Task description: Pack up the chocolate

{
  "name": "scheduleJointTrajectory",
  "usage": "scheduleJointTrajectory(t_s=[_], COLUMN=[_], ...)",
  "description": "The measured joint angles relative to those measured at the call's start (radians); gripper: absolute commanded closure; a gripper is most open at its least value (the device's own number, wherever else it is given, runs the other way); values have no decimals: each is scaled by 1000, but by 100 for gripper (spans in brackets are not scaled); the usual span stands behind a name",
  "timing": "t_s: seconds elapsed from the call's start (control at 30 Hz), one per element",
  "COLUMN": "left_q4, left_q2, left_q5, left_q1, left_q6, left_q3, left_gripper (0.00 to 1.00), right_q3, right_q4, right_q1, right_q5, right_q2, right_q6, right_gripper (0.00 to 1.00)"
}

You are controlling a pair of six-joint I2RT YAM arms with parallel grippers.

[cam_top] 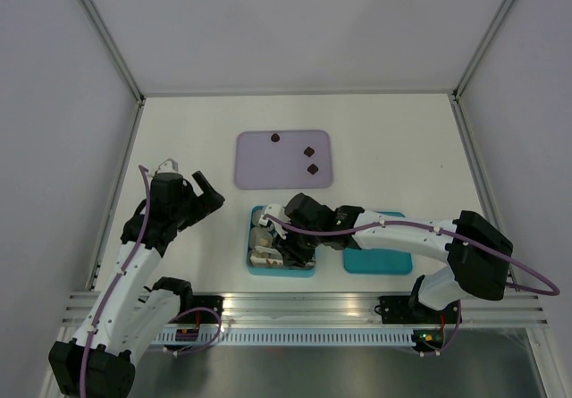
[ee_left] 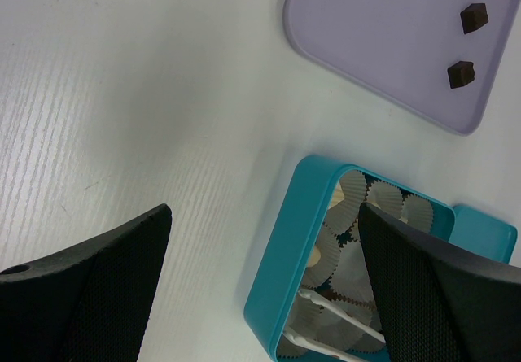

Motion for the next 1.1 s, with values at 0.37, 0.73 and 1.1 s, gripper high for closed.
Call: scheduleJointTrajectory(t_s=[0.37, 0.73, 1.1], left_q4=[0, -3, -7], left_q2=[0, -5, 16], left_q5=[0, 0, -3], left_q1=[0, 0, 0], left_q6=[0, 0, 0], left_q3=[0, 0, 2], left_gripper=[0, 0, 0], right_q3=[0, 30, 99], right_q4=[1, -1, -8], right_q1=[0, 0, -58], right_q5=[17, 124, 206], right_q2=[-2, -114, -130], right_q6=[16, 69, 106], right_gripper=[57, 59, 63])
